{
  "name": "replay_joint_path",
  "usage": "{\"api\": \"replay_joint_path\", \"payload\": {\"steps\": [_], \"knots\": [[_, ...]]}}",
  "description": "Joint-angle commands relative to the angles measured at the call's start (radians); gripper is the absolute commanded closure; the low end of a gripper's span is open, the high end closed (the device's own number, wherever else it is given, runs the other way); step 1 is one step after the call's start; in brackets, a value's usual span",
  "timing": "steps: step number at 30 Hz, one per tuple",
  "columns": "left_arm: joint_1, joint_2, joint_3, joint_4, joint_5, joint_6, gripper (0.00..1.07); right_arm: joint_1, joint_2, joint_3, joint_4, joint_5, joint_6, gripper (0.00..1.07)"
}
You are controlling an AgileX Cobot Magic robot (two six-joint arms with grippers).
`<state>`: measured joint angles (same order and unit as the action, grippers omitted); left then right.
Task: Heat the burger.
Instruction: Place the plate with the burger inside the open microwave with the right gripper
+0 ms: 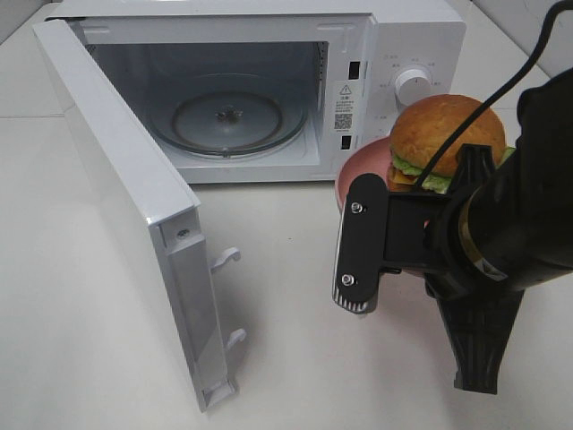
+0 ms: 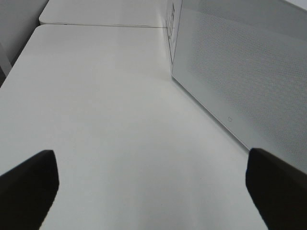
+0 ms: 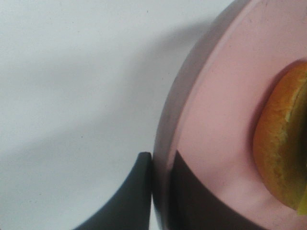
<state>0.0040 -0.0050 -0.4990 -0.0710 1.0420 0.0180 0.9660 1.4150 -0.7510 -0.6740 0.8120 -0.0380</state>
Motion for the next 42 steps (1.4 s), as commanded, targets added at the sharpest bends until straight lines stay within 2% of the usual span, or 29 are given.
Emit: {"api": "replay_joint_path", "payload": {"steps": [1, 8, 17, 21, 22, 25, 27, 32, 37, 42], "knots": [[0.004, -0.020, 0.003, -0.001, -0.005, 0.000, 0.08, 0.004, -0.008, 0.002, -0.069, -0.065, -0.092, 1.05], [0.004, -0.020, 0.003, -0.001, -0.005, 0.000, 0.08, 0.004, -0.008, 0.002, -0.115, -0.161, -0.188, 1.05], [0.004, -0.020, 0.003, -0.001, -0.005, 0.000, 0.08, 0.004, -0.008, 0.002, -0.116, -0.264, -0.290, 1.04], [0.004, -0.020, 0.003, -0.001, -0.005, 0.000, 0.08, -0.029, -0.008, 0.002, -0.102, -0.315, -0.383, 1.03], [0.004, -0.020, 0.003, -0.001, -0.005, 0.000, 0.08, -0.059, -0.008, 0.002, -0.080, -0.345, -0.437, 1.03], [0.004, -0.020, 0.003, -0.001, -0.005, 0.000, 0.08, -0.071, -0.008, 0.002, -0.070, -0.356, -0.459, 1.03], [0.004, -0.020, 0.003, -0.001, -0.005, 0.000, 0.08, -0.122, -0.008, 0.002, -0.016, -0.417, -0.579, 1.02], [0.004, -0.020, 0.003, -0.001, -0.005, 0.000, 0.08, -0.180, -0.008, 0.002, 0.060, -0.473, -0.729, 1.02], [0.004, -0.020, 0.003, -0.001, -0.005, 0.000, 0.08, -0.221, -0.008, 0.002, 0.107, -0.476, -0.869, 1.02], [0.004, -0.020, 0.003, -0.001, -0.005, 0.000, 0.08, -0.261, -0.008, 0.002, 0.224, -0.514, -1.014, 1.01]]}}
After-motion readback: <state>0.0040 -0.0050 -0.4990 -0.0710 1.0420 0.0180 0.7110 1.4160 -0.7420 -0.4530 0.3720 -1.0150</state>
